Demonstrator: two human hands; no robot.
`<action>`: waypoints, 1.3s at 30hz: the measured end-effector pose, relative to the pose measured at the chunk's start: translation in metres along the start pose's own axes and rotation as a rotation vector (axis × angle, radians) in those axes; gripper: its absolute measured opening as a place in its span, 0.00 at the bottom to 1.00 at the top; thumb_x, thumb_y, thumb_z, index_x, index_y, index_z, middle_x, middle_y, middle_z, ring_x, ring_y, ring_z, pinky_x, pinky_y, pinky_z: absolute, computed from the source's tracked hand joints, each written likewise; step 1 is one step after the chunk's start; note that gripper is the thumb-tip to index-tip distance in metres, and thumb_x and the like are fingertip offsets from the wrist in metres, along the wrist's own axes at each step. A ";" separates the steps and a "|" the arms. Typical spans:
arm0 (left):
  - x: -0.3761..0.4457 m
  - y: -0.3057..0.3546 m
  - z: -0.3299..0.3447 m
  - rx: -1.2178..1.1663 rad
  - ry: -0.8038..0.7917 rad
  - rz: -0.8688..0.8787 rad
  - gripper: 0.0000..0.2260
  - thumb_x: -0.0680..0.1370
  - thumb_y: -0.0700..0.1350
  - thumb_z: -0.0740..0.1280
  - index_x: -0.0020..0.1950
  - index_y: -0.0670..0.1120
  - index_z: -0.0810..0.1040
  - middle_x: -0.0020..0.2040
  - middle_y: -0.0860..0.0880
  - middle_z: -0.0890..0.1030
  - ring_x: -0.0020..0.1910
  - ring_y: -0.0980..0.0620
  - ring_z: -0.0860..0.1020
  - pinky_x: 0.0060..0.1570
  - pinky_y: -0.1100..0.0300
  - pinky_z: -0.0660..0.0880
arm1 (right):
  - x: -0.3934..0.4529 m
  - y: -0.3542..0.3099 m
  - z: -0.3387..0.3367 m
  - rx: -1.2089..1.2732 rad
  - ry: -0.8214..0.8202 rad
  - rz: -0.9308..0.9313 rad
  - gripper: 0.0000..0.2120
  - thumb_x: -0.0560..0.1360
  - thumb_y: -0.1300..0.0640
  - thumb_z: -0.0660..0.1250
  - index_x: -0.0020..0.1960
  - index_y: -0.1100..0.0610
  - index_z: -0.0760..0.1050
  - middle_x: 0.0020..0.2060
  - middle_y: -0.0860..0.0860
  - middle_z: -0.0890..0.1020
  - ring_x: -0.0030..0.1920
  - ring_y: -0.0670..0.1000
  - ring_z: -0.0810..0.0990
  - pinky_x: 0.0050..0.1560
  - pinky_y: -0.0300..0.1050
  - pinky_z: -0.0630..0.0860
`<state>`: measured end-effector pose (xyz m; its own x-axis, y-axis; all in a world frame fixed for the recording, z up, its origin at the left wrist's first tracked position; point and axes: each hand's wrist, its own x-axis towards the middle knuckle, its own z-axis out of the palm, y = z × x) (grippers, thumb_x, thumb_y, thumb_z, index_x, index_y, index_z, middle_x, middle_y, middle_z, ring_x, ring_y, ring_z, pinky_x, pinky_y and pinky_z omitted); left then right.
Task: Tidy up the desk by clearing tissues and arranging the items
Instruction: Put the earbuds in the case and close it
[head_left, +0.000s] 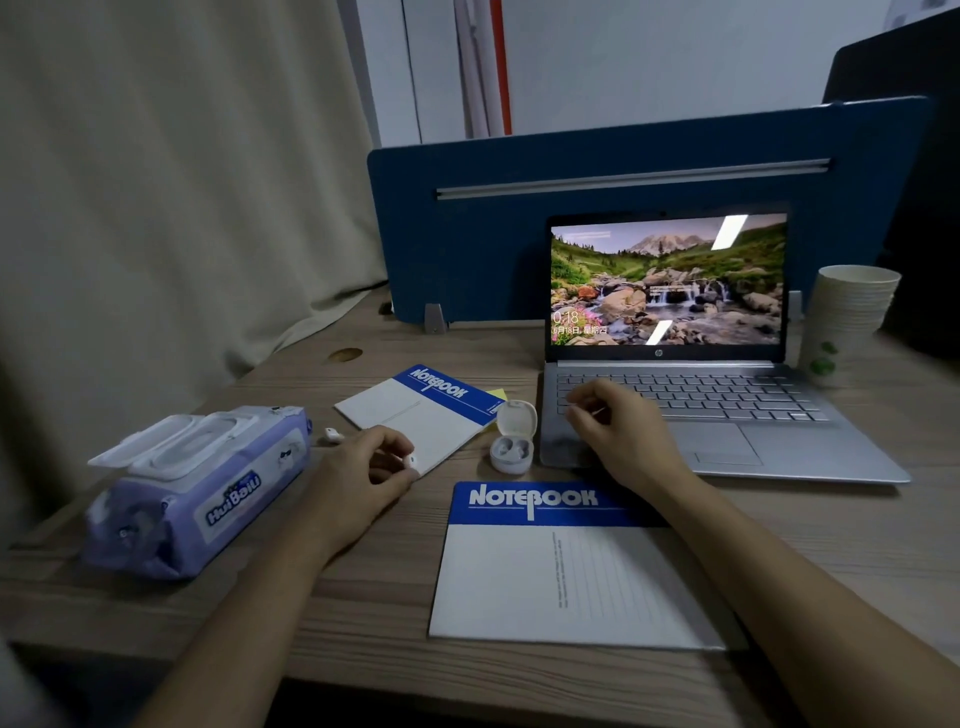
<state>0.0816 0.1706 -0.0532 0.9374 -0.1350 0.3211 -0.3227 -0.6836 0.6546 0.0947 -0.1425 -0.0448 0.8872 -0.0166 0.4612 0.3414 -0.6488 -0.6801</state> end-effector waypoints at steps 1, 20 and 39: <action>0.001 0.001 0.001 0.004 -0.001 0.010 0.09 0.74 0.47 0.73 0.49 0.57 0.77 0.48 0.58 0.81 0.48 0.68 0.78 0.42 0.72 0.74 | 0.000 0.000 0.000 0.005 -0.003 -0.003 0.05 0.78 0.54 0.66 0.53 0.51 0.77 0.46 0.45 0.80 0.45 0.40 0.77 0.43 0.32 0.73; 0.043 0.045 0.055 -0.193 -0.076 0.209 0.09 0.75 0.45 0.72 0.53 0.55 0.80 0.48 0.56 0.84 0.48 0.59 0.82 0.45 0.64 0.80 | 0.002 -0.003 0.001 0.067 0.001 0.001 0.06 0.79 0.51 0.64 0.52 0.51 0.78 0.44 0.44 0.81 0.44 0.41 0.78 0.43 0.36 0.76; 0.031 0.014 0.021 -0.104 0.101 0.122 0.09 0.77 0.45 0.70 0.53 0.59 0.80 0.51 0.62 0.80 0.51 0.64 0.78 0.44 0.67 0.74 | -0.002 -0.006 -0.002 0.066 -0.011 0.033 0.07 0.79 0.51 0.63 0.53 0.51 0.77 0.44 0.44 0.81 0.44 0.42 0.78 0.44 0.40 0.78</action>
<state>0.1090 0.1415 -0.0482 0.8741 -0.1360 0.4663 -0.4500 -0.5882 0.6720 0.0901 -0.1402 -0.0404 0.9016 -0.0286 0.4317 0.3312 -0.5963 -0.7313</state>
